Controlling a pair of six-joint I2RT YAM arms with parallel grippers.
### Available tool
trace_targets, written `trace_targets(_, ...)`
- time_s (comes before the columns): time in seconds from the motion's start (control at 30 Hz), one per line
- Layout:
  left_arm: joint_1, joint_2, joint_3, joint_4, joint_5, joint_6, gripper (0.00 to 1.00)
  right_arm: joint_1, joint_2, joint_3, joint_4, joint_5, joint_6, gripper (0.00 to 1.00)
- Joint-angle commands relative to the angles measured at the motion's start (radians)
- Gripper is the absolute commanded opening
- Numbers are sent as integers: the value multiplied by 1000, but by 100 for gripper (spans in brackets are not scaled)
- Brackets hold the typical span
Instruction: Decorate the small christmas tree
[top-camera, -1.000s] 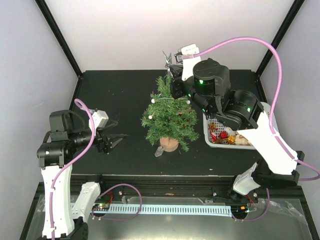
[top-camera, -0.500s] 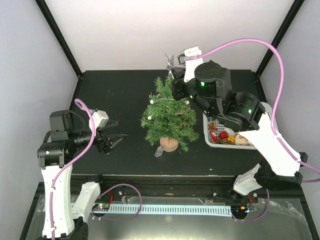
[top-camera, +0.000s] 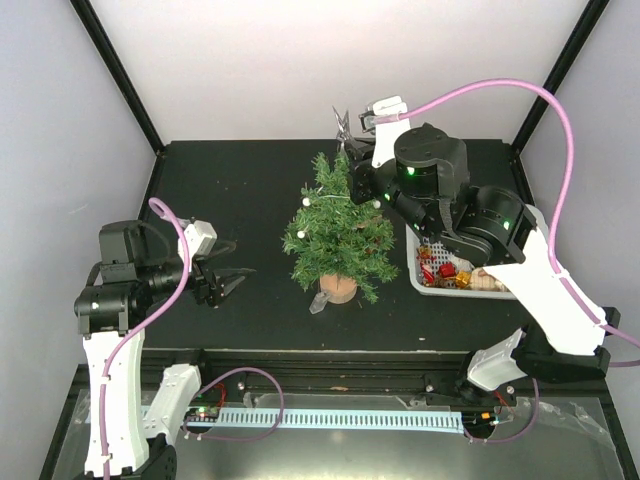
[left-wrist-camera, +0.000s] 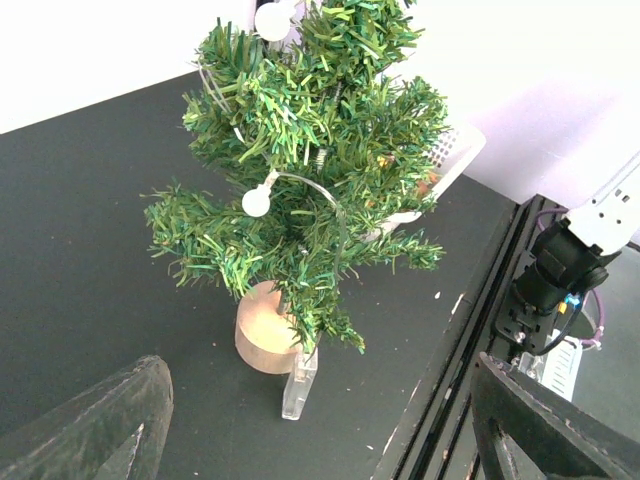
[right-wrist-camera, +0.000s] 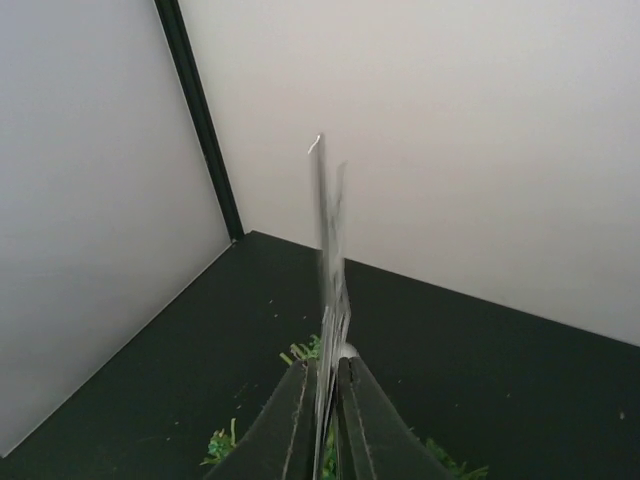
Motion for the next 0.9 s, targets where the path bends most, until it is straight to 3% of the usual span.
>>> trace_targets(0.0,-5,-11,-6,24,18,-8,82,-3,-10,-12,-39,-29,8,12)
trace_targets(0.23,-5,-15,-9,27,9,-7,82,-3,-16,-8,-38,-33,8,28)
trace_targets(0.57,-5,-25,-22,38,-1,-10,82,-2,-47,-38,-34,-9,12,41)
trace_targets(0.87,-5,-28,-38,43,-18,-1,82,-2,-197,-253,42,24,45,46)
